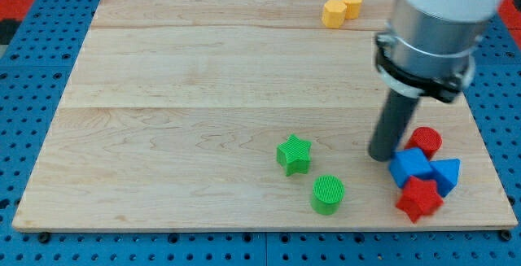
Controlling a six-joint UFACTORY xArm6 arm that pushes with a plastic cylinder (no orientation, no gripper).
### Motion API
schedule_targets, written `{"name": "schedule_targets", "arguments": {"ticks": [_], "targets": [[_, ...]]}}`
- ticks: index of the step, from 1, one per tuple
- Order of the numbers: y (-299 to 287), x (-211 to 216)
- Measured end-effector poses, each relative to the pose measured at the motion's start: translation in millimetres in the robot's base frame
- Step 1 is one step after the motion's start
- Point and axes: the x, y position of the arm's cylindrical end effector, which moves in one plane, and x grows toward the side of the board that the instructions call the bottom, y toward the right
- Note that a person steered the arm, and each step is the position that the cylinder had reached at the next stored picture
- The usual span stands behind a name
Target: Move the green circle into the green star
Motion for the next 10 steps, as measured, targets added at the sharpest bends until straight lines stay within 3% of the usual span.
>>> {"name": "schedule_targets", "arguments": {"ticks": [2,4,5,7,8,10], "targets": [[-37,1],[-48,59],[-97,56],[-131,82],[-165,68],[-155,39]]}}
